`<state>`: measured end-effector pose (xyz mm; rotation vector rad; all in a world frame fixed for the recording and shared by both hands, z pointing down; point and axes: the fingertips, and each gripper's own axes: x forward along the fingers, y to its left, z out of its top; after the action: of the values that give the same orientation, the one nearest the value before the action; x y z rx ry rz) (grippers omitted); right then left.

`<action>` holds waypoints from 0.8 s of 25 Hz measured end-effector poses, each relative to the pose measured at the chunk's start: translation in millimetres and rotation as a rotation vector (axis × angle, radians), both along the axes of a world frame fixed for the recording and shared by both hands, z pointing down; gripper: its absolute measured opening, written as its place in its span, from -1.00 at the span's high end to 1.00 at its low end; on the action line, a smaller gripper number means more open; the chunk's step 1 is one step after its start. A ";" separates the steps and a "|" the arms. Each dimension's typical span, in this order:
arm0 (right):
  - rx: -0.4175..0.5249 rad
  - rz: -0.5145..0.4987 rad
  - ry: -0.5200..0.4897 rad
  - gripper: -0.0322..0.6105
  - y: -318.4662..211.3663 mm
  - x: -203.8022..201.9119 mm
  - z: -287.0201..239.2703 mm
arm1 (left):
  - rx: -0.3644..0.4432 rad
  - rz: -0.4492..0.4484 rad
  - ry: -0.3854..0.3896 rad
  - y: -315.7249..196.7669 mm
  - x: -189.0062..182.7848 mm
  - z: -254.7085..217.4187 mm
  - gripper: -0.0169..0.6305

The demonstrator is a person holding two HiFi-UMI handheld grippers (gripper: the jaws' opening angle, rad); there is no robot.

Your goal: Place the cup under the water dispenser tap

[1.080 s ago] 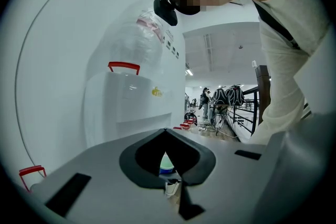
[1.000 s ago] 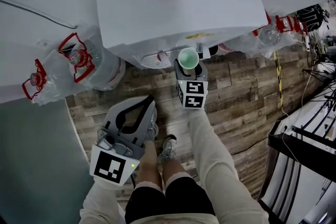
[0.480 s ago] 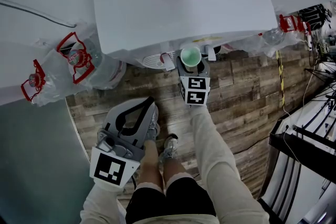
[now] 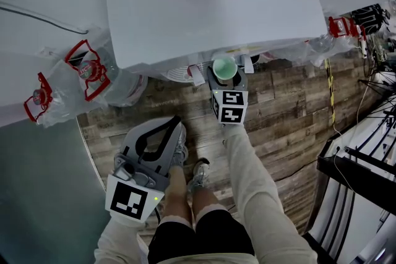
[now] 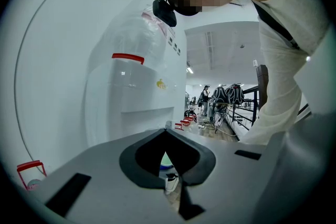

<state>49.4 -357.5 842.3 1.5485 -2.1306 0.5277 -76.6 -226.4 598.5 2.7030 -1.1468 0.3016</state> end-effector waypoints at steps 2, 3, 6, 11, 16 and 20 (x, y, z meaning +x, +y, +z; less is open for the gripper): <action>0.003 -0.009 -0.010 -0.06 1.3 -0.7 -0.7 | 0.001 0.001 -0.001 -0.3 0.4 0.1 0.93; 0.004 -0.014 -0.014 -0.07 1.9 -0.9 -1.2 | 0.001 0.002 -0.001 -0.4 1.0 0.1 0.93; 0.009 -0.017 -0.034 -0.13 3.9 -0.1 -4.5 | 0.001 0.006 -0.002 0.0 3.8 -0.4 0.93; 0.033 -0.005 -0.093 -0.18 13.4 1.3 -22.4 | 0.009 0.015 -0.001 2.1 11.0 -7.4 0.93; 0.077 -0.006 -0.125 -0.19 25.6 3.2 -49.6 | 0.021 0.019 0.003 3.2 17.6 -17.0 0.93; 0.115 -0.018 -0.110 -0.19 33.0 5.5 -71.4 | 0.034 0.015 0.014 3.7 23.2 -27.2 0.93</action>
<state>54.9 -324.5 770.9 1.5939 -2.2917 0.5026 -53.4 -222.7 571.2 2.7396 -1.1391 0.2671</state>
